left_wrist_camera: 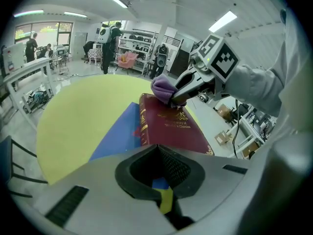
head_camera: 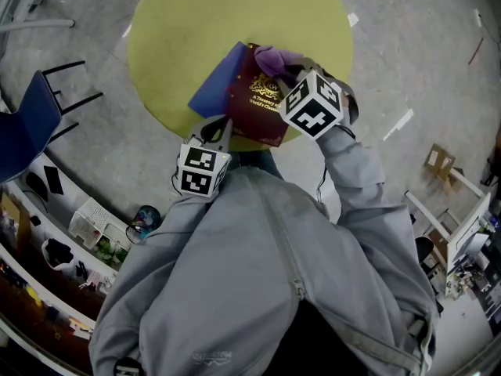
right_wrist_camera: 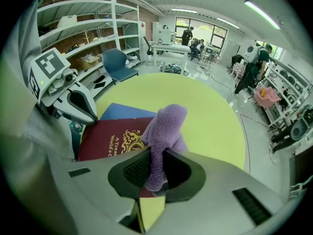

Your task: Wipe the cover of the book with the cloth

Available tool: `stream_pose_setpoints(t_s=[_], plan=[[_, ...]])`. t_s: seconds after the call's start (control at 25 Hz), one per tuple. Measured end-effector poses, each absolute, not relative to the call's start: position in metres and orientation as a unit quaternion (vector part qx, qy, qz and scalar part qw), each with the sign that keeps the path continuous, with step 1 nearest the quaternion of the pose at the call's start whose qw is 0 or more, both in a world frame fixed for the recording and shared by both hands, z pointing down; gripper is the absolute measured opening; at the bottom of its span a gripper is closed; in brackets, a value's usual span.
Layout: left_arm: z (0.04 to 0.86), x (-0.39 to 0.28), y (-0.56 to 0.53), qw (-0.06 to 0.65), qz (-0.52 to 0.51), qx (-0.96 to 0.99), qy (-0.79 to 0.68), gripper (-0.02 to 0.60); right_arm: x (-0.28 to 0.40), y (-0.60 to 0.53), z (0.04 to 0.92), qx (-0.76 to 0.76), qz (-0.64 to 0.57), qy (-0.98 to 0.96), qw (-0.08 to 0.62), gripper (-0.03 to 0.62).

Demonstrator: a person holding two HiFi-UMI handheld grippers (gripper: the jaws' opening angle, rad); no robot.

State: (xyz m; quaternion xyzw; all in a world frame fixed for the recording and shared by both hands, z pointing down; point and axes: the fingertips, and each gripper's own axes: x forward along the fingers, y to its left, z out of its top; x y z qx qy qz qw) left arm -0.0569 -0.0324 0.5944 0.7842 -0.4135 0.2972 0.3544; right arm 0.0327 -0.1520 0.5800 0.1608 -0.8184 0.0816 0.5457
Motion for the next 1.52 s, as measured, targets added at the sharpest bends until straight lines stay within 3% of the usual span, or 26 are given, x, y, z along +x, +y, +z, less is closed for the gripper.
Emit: stream_pose_setpoints(t_s=[1.24, 1.52], plan=[[0.592, -0.055, -0.030, 0.353, 0.303, 0.801, -0.378, 0.018, 0.156, -0.119, 0.591, 0.272, 0.158, -0.730, 0.607, 0.075], [0.592, -0.043, -0.016, 0.368, 0.300, 0.812, -0.340, 0.018, 0.164, -0.114, 0.560, 0.324, 0.156, -0.727, 0.584, 0.075]])
